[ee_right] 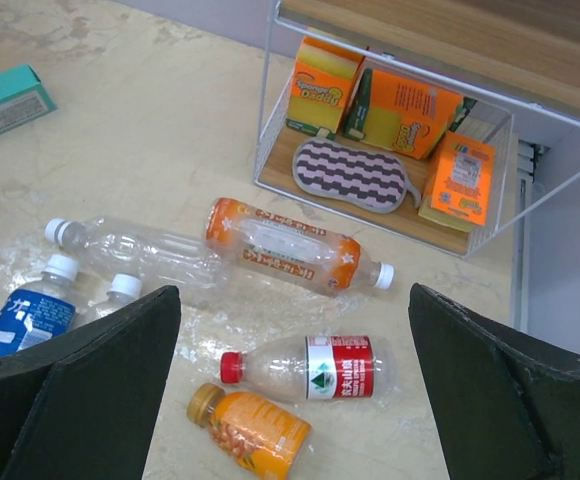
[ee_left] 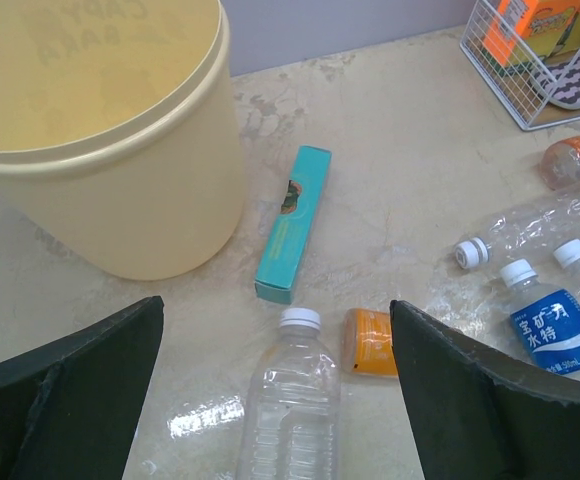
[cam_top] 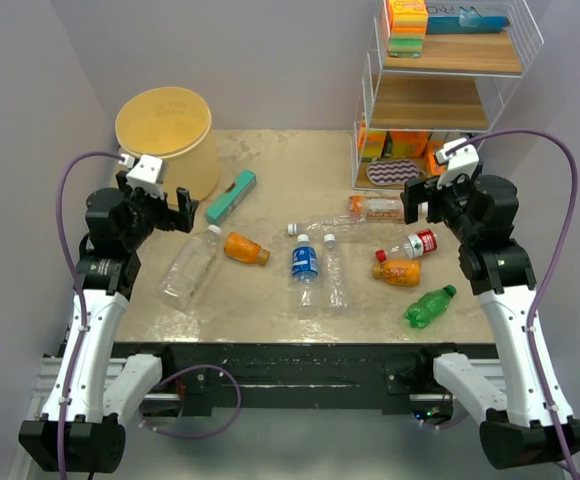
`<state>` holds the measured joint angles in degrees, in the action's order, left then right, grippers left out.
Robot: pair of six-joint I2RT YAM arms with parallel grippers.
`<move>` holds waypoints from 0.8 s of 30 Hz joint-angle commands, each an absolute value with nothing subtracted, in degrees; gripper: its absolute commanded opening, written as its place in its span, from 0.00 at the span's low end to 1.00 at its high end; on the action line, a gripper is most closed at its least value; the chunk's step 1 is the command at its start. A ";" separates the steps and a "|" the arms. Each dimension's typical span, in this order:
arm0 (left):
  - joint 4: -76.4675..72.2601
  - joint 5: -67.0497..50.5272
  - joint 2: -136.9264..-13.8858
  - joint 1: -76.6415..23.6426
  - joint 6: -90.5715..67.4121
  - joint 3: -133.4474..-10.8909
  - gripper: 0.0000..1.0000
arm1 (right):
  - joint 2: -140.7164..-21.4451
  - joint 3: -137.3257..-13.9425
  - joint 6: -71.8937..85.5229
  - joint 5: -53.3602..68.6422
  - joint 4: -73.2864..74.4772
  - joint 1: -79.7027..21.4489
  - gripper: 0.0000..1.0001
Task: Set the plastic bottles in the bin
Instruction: Pick up the plastic bottle at the center of the board.
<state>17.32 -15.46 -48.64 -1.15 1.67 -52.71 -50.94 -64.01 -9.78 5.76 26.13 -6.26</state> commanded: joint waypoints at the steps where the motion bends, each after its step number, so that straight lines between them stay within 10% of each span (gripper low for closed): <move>1: 17.40 -16.35 -49.31 -0.88 2.81 -54.75 1.00 | -52.64 -66.71 -9.67 6.86 27.77 -6.42 0.99; 24: 20.48 -17.66 -50.19 -0.88 4.75 -55.55 1.00 | -57.39 -66.80 -31.36 3.51 52.37 -6.42 0.99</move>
